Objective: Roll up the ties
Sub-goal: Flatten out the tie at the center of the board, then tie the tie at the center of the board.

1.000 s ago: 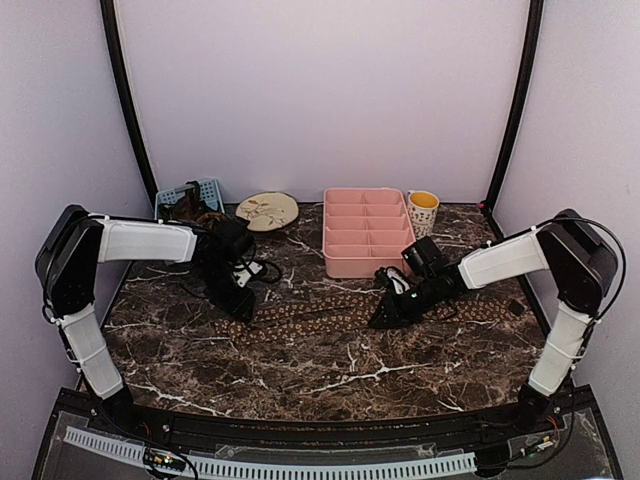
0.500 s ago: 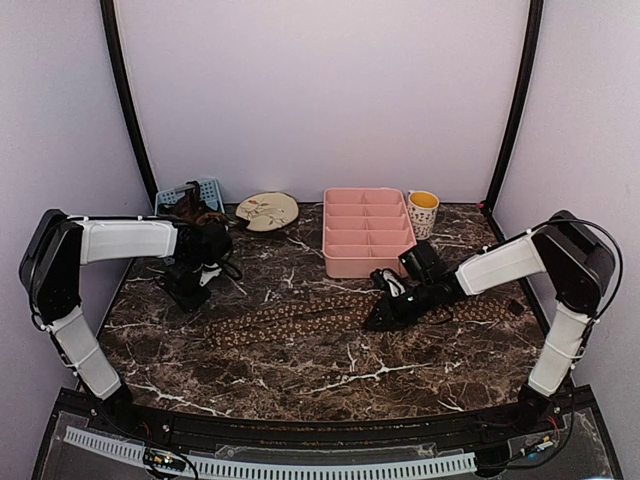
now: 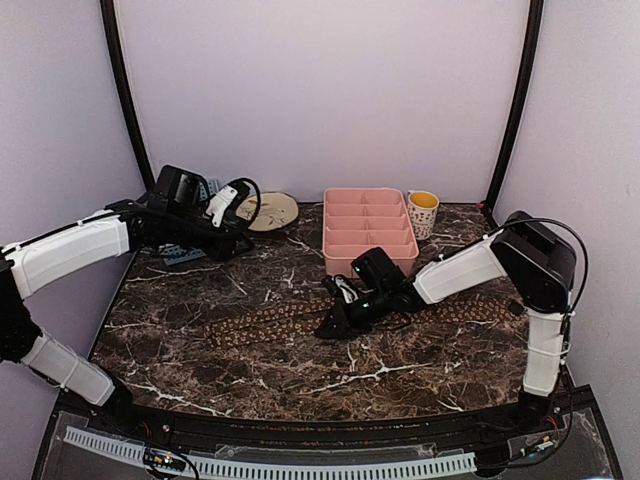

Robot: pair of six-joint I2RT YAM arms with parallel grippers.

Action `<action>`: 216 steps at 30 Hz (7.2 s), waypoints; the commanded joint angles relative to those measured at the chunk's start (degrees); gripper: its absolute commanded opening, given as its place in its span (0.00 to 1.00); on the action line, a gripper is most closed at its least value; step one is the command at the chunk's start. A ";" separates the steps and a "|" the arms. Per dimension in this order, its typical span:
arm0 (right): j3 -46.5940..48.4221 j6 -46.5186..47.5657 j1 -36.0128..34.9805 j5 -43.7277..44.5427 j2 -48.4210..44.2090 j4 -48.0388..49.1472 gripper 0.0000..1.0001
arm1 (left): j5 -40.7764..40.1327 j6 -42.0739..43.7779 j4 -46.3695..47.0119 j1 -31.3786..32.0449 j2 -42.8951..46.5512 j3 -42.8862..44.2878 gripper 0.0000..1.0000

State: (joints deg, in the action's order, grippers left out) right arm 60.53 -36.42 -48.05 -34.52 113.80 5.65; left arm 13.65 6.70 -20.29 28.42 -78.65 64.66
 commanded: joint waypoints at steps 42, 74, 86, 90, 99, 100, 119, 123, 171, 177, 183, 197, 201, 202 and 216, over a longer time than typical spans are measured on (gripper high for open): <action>-0.23 -1.52 -2.54 2.04 3.28 4.55 0.18 | -7.18 8.30 -1.07 0.59 -6.14 -1.35 0.42; 34.05 -6.01 -14.48 6.89 25.54 3.09 0.19 | 5.15 2.46 3.92 -5.95 -5.08 0.47 0.68; -4.41 -9.34 -2.20 7.51 -11.47 22.04 0.34 | 18.33 1.64 18.71 -3.98 -10.73 -2.48 0.63; -13.32 -5.52 4.45 10.66 -21.45 13.59 0.33 | 15.45 5.73 16.36 4.95 -21.00 5.92 0.61; -23.03 -1.92 16.36 14.27 -28.18 2.62 0.24 | 10.76 10.10 10.42 16.32 -45.17 27.29 0.51; -23.45 -1.57 16.93 14.94 -28.12 1.79 0.23 | 10.00 10.06 10.52 16.76 -46.80 28.80 0.51; -29.67 -1.47 15.30 14.47 -20.02 1.80 0.18 | 3.72 14.89 5.98 18.09 -48.15 19.94 0.14; -32.91 -5.37 11.12 13.76 -21.77 3.71 0.17 | 2.86 14.35 8.48 18.07 -42.77 12.03 0.09; -37.31 -11.07 7.38 14.52 -30.46 8.02 0.20 | 13.06 -15.44 15.67 25.98 -31.13 0.56 0.00; -37.68 -11.56 7.27 13.57 -29.30 9.07 0.20 | 14.01 -17.02 18.08 26.42 -32.36 1.17 0.00; -37.70 -11.73 7.19 13.19 -29.15 9.18 0.20 | 13.91 -17.78 19.31 27.27 -33.92 2.02 0.00; -34.04 -11.93 5.94 11.02 -31.34 10.40 0.23 | 12.02 -17.28 17.33 27.51 -34.96 2.69 0.00; -32.49 -12.21 4.53 10.44 -27.78 10.85 0.23 | 11.72 -16.92 16.60 27.56 -34.99 2.92 0.00; -32.24 -12.38 4.20 10.36 -26.77 11.23 0.23 | 11.67 -16.75 16.45 27.56 -34.95 2.81 0.00; -30.50 -15.81 2.09 8.74 -20.88 17.49 0.23 | 10.87 -15.72 15.36 27.81 -35.43 2.72 0.00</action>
State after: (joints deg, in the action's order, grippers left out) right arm 29.41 -50.63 -45.06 -24.88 92.38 20.58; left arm 24.86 -10.09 -3.51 55.79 -113.69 66.46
